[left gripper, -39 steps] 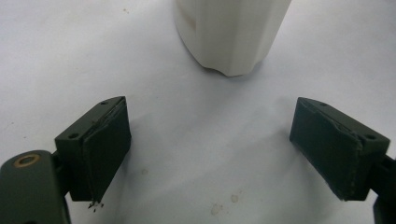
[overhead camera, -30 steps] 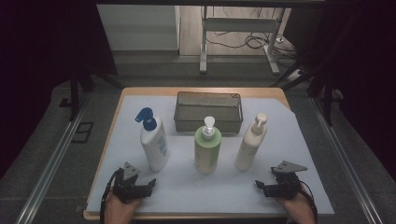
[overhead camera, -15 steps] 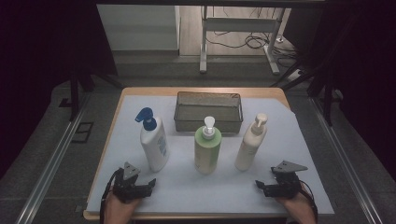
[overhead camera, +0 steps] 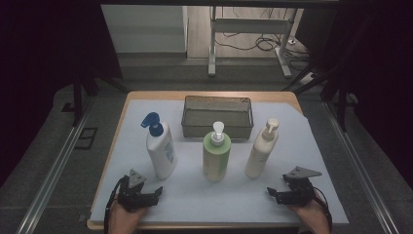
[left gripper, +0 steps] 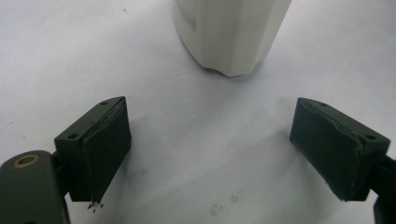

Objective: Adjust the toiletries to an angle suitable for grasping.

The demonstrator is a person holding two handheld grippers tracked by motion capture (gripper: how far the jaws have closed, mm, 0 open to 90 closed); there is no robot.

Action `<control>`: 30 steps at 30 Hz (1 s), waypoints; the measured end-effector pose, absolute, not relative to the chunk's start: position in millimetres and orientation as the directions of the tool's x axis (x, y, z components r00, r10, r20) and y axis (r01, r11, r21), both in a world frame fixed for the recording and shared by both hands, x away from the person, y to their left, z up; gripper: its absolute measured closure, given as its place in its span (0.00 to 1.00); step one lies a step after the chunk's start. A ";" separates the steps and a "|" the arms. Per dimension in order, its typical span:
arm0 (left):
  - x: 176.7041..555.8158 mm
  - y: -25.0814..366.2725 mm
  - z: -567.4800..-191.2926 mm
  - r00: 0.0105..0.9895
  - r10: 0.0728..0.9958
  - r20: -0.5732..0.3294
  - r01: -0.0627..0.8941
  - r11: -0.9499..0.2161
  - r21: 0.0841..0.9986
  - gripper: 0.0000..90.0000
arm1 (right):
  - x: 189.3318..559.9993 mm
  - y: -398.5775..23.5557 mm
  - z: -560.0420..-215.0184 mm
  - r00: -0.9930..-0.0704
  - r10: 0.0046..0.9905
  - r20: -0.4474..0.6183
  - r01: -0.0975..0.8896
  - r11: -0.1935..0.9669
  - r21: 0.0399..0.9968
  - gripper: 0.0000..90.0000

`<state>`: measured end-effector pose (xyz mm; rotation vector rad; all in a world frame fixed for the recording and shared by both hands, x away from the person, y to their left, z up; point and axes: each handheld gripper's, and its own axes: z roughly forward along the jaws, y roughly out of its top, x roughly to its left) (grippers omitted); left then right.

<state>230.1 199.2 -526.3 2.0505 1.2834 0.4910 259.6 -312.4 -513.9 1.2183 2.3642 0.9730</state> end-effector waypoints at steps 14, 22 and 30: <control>230.0 199.2 -526.3 0.448 0.894 -0.029 0.645 -0.300 0.703 0.14 | 262.6 -313.1 -507.1 -0.566 0.823 0.041 0.612 0.387 0.690 0.40; 230.0 199.2 -526.3 0.448 0.894 -0.029 0.645 -0.300 0.703 0.14 | 265.3 -314.7 -501.5 -0.574 0.819 0.022 0.598 0.401 0.694 0.51; 229.9 199.1 -526.4 0.447 0.894 -0.029 0.645 -0.300 0.703 0.14 | 274.4 -317.2 -497.9 -0.565 0.824 0.044 0.605 0.377 0.701 0.65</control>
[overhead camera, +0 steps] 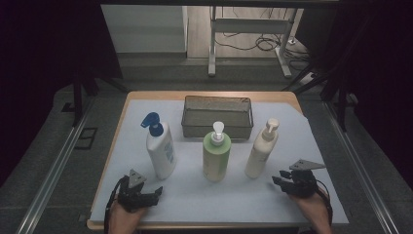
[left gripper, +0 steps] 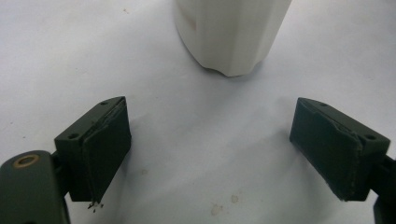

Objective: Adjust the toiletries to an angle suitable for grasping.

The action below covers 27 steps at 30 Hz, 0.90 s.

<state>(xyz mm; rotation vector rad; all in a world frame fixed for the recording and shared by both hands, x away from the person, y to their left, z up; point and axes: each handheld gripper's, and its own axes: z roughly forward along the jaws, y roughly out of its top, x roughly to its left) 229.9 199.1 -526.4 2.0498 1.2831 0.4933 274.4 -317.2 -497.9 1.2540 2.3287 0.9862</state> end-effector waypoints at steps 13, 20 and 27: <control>229.8 199.1 -526.5 0.447 0.894 -0.029 0.644 -0.300 0.704 0.14 | 294.3 -318.1 -496.3 -0.549 0.833 0.064 0.593 0.334 0.733 0.96; 229.8 199.1 -526.5 0.447 0.894 -0.028 0.644 -0.300 0.704 0.14 | 306.2 -315.7 -499.0 -0.532 0.843 0.074 0.604 0.317 0.732 0.97; 229.8 199.1 -526.5 0.447 0.894 -0.029 0.644 -0.299 0.704 0.14 | 314.8 -309.1 -501.2 -0.528 0.846 0.072 0.609 0.317 0.727 0.96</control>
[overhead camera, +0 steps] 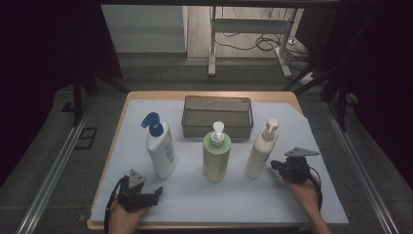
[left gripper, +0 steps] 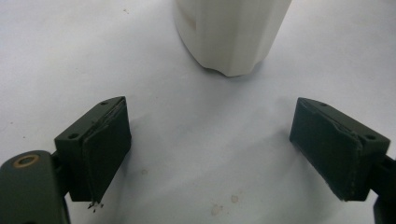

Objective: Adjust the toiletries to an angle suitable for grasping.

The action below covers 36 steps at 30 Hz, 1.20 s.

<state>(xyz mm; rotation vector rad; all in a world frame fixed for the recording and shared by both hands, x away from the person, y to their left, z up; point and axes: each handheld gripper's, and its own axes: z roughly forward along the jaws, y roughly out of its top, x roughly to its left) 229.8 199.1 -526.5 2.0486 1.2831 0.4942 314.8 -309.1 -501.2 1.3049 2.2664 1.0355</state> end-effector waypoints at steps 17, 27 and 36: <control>229.9 199.1 -526.5 0.447 0.894 -0.029 0.644 -0.299 0.704 0.14 | 325.2 -298.4 -502.8 -0.524 0.849 0.067 0.609 0.319 0.726 0.96; 229.9 199.1 -526.5 0.447 0.894 -0.029 0.644 -0.299 0.704 0.14 | 336.2 -287.0 -505.1 -0.531 0.844 0.084 0.616 0.316 0.721 0.96; 229.9 199.1 -526.4 0.447 0.894 -0.029 0.644 -0.300 0.704 0.14 | 348.6 -276.0 -507.6 -0.547 0.830 0.106 0.615 0.312 0.724 0.96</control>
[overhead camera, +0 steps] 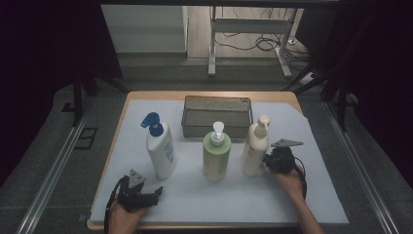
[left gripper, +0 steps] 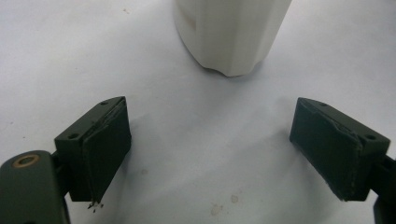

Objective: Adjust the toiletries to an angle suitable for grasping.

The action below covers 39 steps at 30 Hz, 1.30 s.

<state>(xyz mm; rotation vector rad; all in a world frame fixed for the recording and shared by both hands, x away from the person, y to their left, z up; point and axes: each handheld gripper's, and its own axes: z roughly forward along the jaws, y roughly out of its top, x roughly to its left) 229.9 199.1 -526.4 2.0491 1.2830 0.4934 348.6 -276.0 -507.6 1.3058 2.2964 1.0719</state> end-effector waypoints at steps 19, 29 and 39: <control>229.8 199.0 -526.5 0.447 0.894 -0.028 0.644 -0.300 0.704 0.14 | 320.2 -284.9 -502.1 -0.587 0.802 0.116 0.600 0.333 0.728 1.00; 229.8 199.0 -526.5 0.447 0.894 -0.027 0.644 -0.300 0.704 0.14 | 284.3 -275.5 -496.7 -0.642 0.757 0.122 0.563 0.357 0.745 0.99; 229.8 199.0 -526.5 0.447 0.894 -0.028 0.644 -0.300 0.704 0.14 | 276.1 -242.9 -495.8 -0.677 0.727 0.117 0.538 0.380 0.752 0.97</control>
